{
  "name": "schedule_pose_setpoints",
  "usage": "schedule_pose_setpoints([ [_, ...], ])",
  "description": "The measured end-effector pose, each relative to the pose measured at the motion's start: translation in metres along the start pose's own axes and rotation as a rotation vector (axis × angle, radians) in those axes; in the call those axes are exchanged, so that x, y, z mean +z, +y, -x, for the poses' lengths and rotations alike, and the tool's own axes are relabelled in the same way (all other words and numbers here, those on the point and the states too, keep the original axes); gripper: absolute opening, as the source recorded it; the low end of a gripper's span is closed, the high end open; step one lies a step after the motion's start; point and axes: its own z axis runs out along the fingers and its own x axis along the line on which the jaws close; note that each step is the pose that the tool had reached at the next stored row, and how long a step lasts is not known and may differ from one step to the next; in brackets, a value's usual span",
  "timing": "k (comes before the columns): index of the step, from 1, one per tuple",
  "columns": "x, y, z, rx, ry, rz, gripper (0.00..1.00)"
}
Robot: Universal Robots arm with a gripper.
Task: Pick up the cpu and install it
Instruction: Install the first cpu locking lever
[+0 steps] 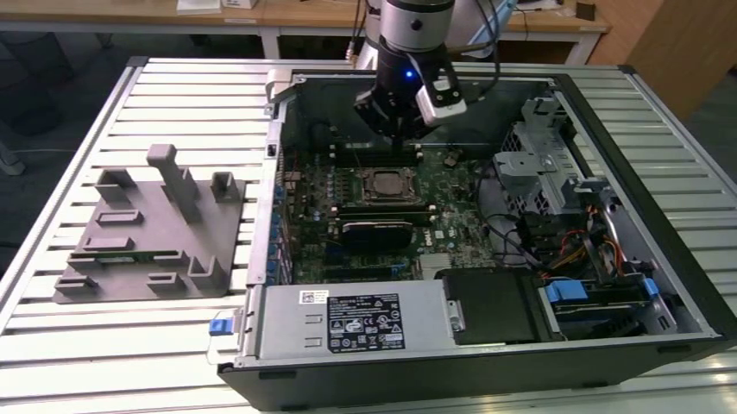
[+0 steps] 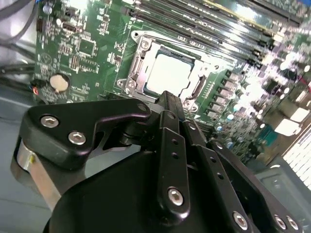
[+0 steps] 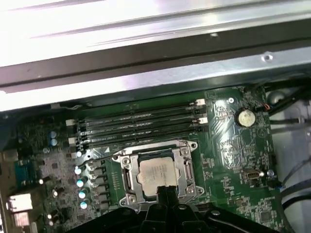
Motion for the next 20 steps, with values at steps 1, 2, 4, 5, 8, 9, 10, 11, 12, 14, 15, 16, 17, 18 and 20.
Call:
schedule_pose_setpoints([
  [1, 0.0001, 0.0000, 0.0000, -0.018, 0.0000, 0.0001, 0.11],
  [2, 0.0001, 0.0000, 0.0000, -0.036, 0.0001, 0.0001, 0.11],
  [4, 0.0003, 0.0000, 0.0000, -0.072, 0.0001, 0.0002, 0.11],
  [5, 0.0004, 0.0000, 0.0000, -0.091, 0.0001, 0.0002, 0.11],
  [8, 0.0007, 0.0000, 0.0000, -0.145, 0.0001, 0.0004, 0.11],
  [9, 0.0009, 0.0000, 0.0000, -0.159, 0.0001, 0.0005, 0.11],
  [10, 0.0011, -0.0001, -0.0004, -0.169, 0.0001, 0.0005, 0.11],
  [11, 0.0013, -0.0003, -0.0013, -0.175, 0.0002, 0.0005, 0.11],
  [12, 0.0014, -0.0005, -0.0028, -0.178, 0.0002, 0.0005, 0.11],
  [14, 0.0017, -0.0010, -0.0063, -0.185, 0.0002, 0.0014, 0.11],
  [15, 0.0017, -0.0014, -0.0083, -0.187, 0.0002, 0.0016, 0.11],
  [16, 0.0018, -0.0018, -0.0107, -0.188, 0.0003, 0.0018, 0.11],
  [17, 0.0019, -0.0021, -0.0130, -0.189, 0.0002, 0.0018, 0.11],
  [18, 0.0020, -0.0024, -0.0151, -0.190, 0.0003, 0.0019, 0.11],
  [20, 0.0022, -0.0031, -0.0193, -0.191, 0.0003, 0.0018, 0.11],
])
